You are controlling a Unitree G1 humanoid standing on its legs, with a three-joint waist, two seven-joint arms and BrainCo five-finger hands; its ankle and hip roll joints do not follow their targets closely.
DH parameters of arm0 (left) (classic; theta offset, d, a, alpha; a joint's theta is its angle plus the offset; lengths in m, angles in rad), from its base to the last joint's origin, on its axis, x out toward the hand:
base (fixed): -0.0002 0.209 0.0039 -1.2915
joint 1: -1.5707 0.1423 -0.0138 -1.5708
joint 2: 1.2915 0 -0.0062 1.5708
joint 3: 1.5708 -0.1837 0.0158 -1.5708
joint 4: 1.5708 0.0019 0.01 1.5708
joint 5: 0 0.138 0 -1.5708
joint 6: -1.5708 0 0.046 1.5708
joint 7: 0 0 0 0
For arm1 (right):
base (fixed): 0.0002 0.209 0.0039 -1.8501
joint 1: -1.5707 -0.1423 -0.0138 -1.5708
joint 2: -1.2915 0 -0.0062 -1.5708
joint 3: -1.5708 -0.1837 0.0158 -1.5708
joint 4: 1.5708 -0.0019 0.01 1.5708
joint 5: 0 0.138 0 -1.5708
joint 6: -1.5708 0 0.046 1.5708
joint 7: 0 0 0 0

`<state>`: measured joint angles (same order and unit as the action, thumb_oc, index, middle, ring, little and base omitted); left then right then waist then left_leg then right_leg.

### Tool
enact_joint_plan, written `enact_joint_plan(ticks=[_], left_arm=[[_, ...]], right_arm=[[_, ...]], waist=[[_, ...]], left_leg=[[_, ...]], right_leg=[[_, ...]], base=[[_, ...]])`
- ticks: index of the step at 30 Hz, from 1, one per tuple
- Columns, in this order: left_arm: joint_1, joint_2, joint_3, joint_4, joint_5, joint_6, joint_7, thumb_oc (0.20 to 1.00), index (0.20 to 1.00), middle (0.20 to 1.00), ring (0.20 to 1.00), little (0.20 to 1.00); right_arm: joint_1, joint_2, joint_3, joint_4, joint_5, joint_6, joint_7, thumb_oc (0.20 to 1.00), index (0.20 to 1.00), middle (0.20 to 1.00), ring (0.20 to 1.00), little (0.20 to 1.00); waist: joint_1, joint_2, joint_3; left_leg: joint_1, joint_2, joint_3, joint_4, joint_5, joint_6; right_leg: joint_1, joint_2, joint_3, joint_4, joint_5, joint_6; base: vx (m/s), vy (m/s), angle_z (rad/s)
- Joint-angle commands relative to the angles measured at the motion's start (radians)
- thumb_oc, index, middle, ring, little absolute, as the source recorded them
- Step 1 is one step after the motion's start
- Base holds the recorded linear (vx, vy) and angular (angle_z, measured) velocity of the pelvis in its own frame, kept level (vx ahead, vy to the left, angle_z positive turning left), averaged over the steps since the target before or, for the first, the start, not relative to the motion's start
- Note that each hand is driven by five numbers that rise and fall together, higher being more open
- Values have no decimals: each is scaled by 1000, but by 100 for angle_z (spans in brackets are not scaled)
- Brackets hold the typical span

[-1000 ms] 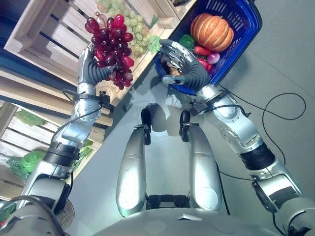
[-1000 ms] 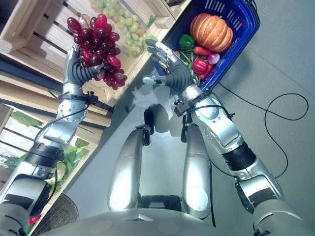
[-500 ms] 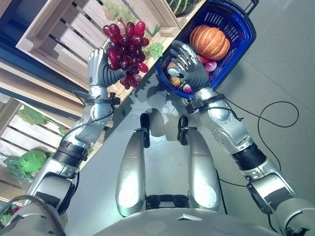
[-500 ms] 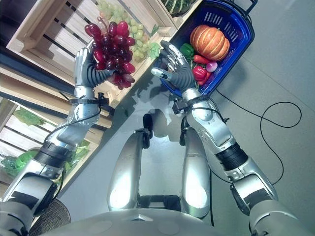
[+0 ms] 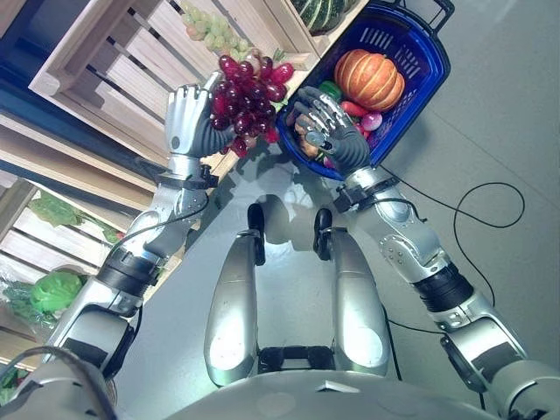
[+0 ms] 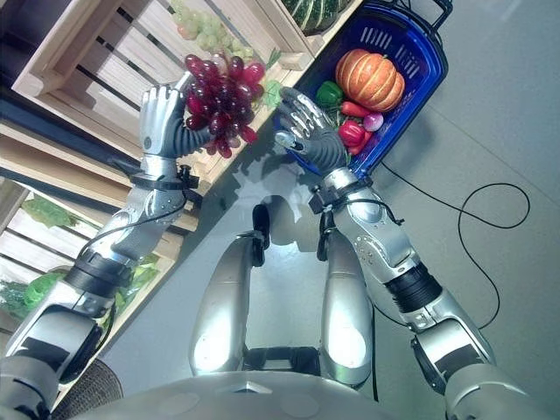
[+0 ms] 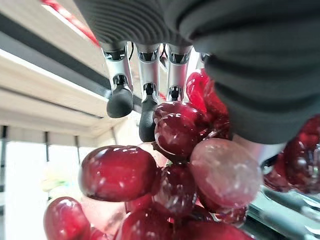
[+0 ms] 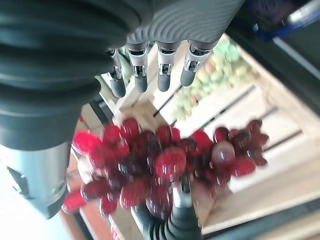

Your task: Pick up fruits and vegetables into the basket

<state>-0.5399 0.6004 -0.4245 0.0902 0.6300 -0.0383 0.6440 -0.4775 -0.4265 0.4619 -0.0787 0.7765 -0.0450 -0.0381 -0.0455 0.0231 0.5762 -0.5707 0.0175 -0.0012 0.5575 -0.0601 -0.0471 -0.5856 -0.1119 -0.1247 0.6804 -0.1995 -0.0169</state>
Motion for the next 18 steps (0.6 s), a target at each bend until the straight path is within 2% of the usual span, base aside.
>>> enact_joint_plan(ticks=[1,8,9,15,18], left_arm=[[-62,12,-19,-141,59,-18,43,200,200,200,200,200],[-71,11,-48,-121,-20,-35,9,200,200,200,200,200],[-67,9,-49,-113,-14,-27,18,200,200,200,200,200],[-48,26,-48,-98,42,-11,68,200,200,200,200,200],[-48,29,-58,-87,94,2,95,200,200,200,200,200]], right_arm=[[-40,38,19,-76,65,-22,77,1000,1000,1000,1000,1000],[-65,36,39,-66,-15,-45,110,1000,1000,1000,1000,1000],[-65,30,43,-65,-46,-67,107,1000,1000,1000,1000,1000],[-54,17,33,-65,-48,-96,133,1000,1000,1000,1000,1000],[-51,17,28,-43,-64,-107,83,1000,1000,1000,1000,1000]], waist=[[10,-34,-56],[18,-38,-56],[19,-39,-56],[21,-44,-56],[21,-45,-56]], left_leg=[[59,-56,129,25,-105,88],[62,-58,125,24,-104,90],[66,-58,124,21,-104,90],[75,-57,123,23,-107,90],[83,-55,124,22,-107,87]], right_leg=[[33,38,-1,-91,76,34],[35,37,-3,-92,81,38],[38,37,-3,-95,83,40],[44,35,-3,-94,87,45],[55,34,-2,-100,89,45]], base=[[0,0,0],[-3,-2,0],[-6,-20,3],[-1,-3,1],[0,0,0]])
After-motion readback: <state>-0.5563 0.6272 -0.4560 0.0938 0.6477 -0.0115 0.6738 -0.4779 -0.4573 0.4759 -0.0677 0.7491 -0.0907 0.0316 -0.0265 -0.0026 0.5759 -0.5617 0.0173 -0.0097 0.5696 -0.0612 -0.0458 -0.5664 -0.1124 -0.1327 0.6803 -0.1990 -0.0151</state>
